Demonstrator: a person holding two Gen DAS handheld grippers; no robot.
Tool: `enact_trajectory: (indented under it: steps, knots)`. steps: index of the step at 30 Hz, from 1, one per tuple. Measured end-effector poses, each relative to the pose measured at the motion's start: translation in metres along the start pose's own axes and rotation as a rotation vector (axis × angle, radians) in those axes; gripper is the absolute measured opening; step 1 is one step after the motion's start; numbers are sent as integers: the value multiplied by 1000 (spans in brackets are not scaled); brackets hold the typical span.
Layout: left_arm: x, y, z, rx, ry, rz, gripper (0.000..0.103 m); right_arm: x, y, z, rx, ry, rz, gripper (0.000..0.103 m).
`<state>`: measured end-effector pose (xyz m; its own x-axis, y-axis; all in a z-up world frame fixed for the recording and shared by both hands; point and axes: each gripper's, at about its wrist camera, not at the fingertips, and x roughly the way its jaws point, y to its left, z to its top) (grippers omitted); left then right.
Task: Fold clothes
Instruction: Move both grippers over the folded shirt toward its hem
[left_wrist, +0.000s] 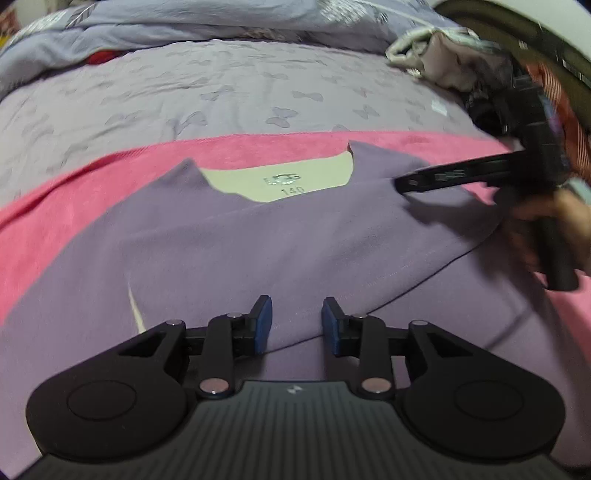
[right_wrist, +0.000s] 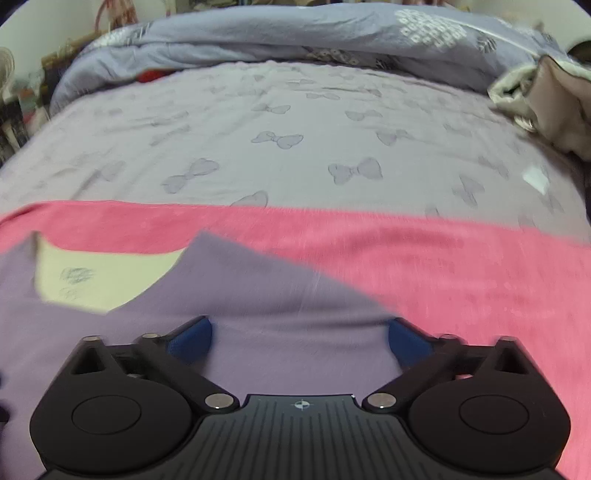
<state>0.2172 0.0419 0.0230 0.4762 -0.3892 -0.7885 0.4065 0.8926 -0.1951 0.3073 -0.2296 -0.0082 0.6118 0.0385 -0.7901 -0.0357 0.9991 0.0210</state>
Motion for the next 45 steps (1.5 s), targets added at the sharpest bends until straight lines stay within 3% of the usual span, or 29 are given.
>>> enact_trajectory:
  steps: [3,4,7,10,11,13,14,15,17,18,22,24,25,27,29,31,34,37,38,40,42,45]
  knots:
    - [-2,1,2,-14,-2,2,40,9,-13,20,88,55,-24,99]
    - [-3,0,1,-14,-1,6,40,5,-19,23,118,63,-21,91]
    - [-12,0,-4,0,0,16,40,-29,-21,17,121,20,-49,89]
    - [-20,2,-13,16,-1,17,40,-68,5,-10,-10,-9,102,89]
    - [-21,3,-14,13,1,16,40,-74,14,-24,-87,20,122,89]
    - [-25,6,-16,5,4,14,40,-78,16,-49,-183,64,129,90]
    - [-26,7,-16,1,7,12,41,-78,8,-60,-197,74,116,100]
    - [-27,8,-17,0,10,14,40,-77,0,-70,-210,84,103,103]
    - [-29,8,-19,1,15,20,41,-73,-42,-62,13,125,113,102]
    - [-30,8,-21,1,18,23,41,-76,-51,-57,55,132,51,102]
    - [-37,6,-29,-4,14,48,43,-100,-53,-61,-82,82,-83,103]
    - [-41,7,-33,-15,17,60,43,-97,-53,-77,-168,121,-209,103]
    - [-43,7,-35,-21,19,65,43,-97,-62,-86,-149,133,-238,103]
    - [-47,8,-39,-33,23,77,43,-103,-86,-92,7,156,-285,102]
    - [-51,8,-43,-39,26,89,43,-115,-87,-90,24,138,-333,98]
    - [-56,6,-48,-50,26,101,50,-133,-76,-87,-1,57,-289,98]
    - [-63,4,-54,-69,27,115,58,-148,-43,-81,-83,-31,-117,102]
    - [-74,2,-59,-95,32,130,58,-133,-10,-83,-177,16,5,103]
    - [-82,5,-62,-125,27,131,58,-120,-5,-88,-175,85,32,103]
    - [-102,15,-70,-209,-11,142,60,-100,-4,-96,-89,209,23,103]
    - [-131,34,-84,-333,-69,197,64,-109,-9,-95,50,184,16,102]
    - [-176,73,-119,-572,-174,304,66,-128,20,-95,-40,122,13,102]
